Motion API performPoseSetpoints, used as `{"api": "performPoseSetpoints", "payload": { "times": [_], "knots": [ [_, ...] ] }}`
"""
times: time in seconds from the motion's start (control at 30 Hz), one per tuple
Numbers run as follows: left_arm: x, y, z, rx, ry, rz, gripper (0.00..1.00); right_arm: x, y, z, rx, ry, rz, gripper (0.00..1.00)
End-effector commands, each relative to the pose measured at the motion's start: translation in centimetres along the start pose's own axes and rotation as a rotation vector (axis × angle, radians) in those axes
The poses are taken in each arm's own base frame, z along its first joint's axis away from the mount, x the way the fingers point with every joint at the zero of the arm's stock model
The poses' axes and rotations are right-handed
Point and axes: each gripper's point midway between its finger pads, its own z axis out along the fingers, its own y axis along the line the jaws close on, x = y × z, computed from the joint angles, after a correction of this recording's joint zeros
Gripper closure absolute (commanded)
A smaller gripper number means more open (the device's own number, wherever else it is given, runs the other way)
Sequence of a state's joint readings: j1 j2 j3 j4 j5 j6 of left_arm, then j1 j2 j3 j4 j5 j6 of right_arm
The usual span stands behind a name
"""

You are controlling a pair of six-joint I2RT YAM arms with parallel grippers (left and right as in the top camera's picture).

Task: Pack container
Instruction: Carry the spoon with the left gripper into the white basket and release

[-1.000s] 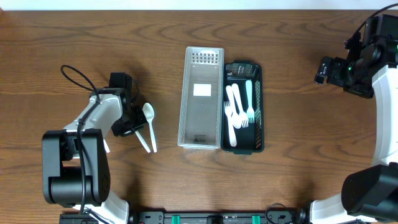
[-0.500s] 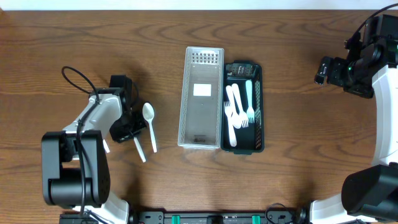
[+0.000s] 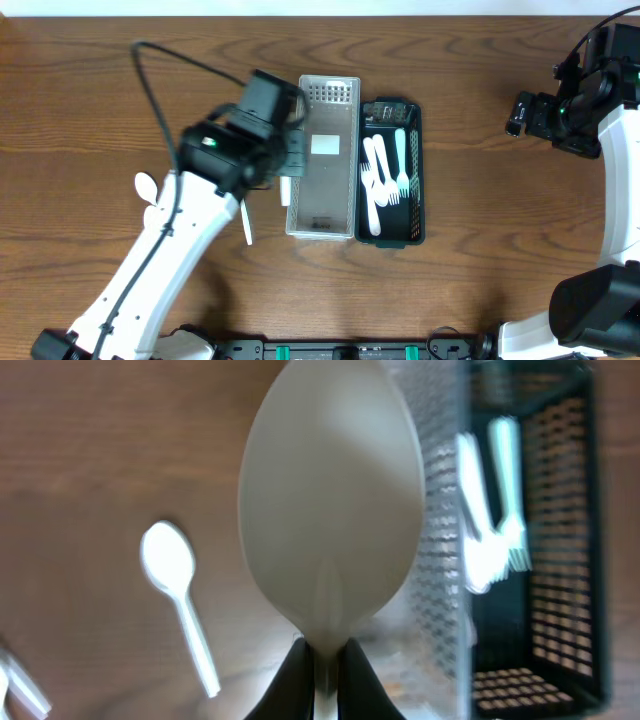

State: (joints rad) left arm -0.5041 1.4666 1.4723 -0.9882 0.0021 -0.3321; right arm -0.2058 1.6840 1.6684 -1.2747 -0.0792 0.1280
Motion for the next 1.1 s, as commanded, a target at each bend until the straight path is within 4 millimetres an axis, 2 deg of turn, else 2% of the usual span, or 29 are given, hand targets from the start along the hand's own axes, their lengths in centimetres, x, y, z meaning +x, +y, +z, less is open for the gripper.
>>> {"api": "performPoseSetpoints", "payload": {
  "times": [0.0,0.13,0.33,0.43,0.5,0.53,0.57,0.7,0.77,0.9,0.97,1.07],
  "knots": [
    [0.4,-1.3,2.7,-0.035,0.035,0.092,0.94,0.1,-0.1,0.2,-0.002,0.008,-0.006,0.01],
    [1.4,-2.0,7.0,-0.056,0.125,0.113,0.94,0.1,-0.1,0.2,-0.002,0.008,-0.006,0.01],
    [4.5,-1.9,13.4,-0.086,0.3,0.123,0.94,0.1,-0.1,0.2,-0.003,0.008,-0.006,0.01],
    [5.6,-1.6,15.0,-0.105,0.351,0.128,0.94,0.1,-0.1,0.2,-0.003,0.008,-0.006,0.01],
    [5.7,-1.6,15.2,-0.107,0.356,0.128,0.93,0.1,-0.1,0.2,-0.003,0.008,-0.006,0.01],
    [5.7,-1.6,15.1,-0.106,0.354,0.128,0.9,0.1,-0.1,0.2,-0.003,0.008,-0.006,0.01],
    [5.5,-1.6,14.9,-0.104,0.347,0.127,0.77,0.1,-0.1,0.2,-0.003,0.008,-0.006,0.01],
    [4.6,-2.0,13.4,-0.079,0.305,0.166,0.5,0.1,-0.1,0.2,-0.003,0.008,-0.006,0.01],
    [3.8,-2.2,12.0,-0.06,0.266,0.186,0.46,0.1,-0.1,0.2,-0.003,0.009,-0.006,0.01],
    [1.2,-1.5,7.2,-0.062,0.127,0.182,0.46,0.2,-0.1,0.2,-0.002,0.011,-0.006,0.01],
    [-0.3,-0.1,4.3,-0.082,0.044,0.153,0.44,0.2,-0.1,0.2,-0.002,0.011,-0.006,0.01],
    [-1.7,3.2,0.6,-0.114,-0.041,0.054,0.38,0.2,-0.1,0.2,-0.002,0.011,-0.006,0.01]
  ]
}}
